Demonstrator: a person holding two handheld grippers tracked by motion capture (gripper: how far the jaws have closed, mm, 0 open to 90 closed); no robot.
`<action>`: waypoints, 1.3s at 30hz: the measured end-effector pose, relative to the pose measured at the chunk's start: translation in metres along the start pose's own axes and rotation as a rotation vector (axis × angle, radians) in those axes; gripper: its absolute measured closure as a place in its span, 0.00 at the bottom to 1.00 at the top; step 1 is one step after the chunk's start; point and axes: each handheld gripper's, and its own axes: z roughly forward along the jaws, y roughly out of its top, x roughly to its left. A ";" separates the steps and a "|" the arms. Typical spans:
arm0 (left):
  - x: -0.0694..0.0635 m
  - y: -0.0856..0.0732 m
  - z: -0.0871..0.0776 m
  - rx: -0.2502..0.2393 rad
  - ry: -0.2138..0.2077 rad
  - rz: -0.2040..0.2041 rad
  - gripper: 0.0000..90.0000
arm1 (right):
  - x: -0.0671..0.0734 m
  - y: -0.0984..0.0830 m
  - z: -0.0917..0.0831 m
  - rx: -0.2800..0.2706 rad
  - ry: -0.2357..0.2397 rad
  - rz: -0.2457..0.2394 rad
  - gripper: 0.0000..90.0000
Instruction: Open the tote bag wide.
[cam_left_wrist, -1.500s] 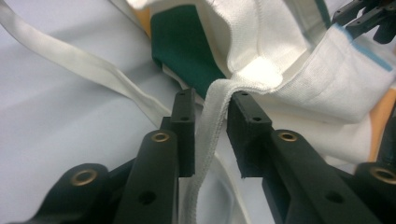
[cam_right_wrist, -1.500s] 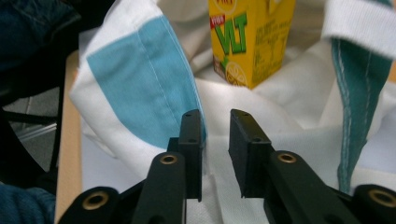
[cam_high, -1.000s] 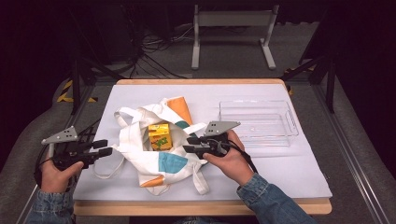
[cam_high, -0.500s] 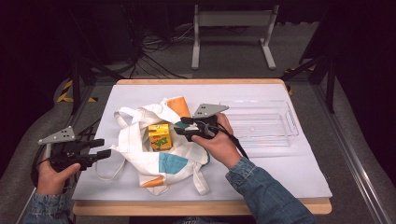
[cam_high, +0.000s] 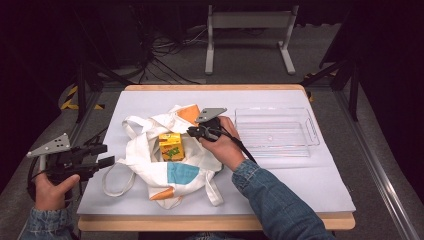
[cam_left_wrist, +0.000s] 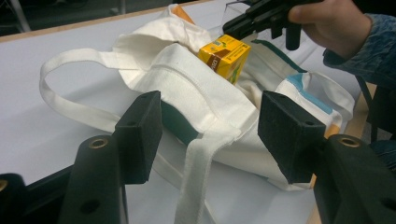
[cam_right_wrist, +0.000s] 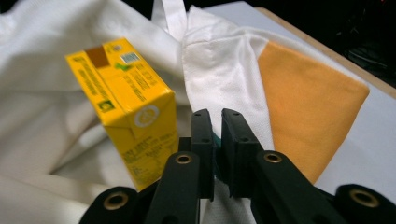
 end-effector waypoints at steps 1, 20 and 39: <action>-0.001 0.001 0.000 -0.007 0.002 0.002 0.46 | -0.001 -0.001 0.003 0.018 -0.005 0.000 0.94; -0.004 0.005 -0.004 -0.036 0.020 0.026 0.46 | -0.008 -0.016 0.019 0.161 -0.011 0.131 0.85; -0.008 0.014 0.005 -0.107 0.174 -0.003 0.47 | -0.011 0.009 -0.038 -0.121 0.068 0.202 0.57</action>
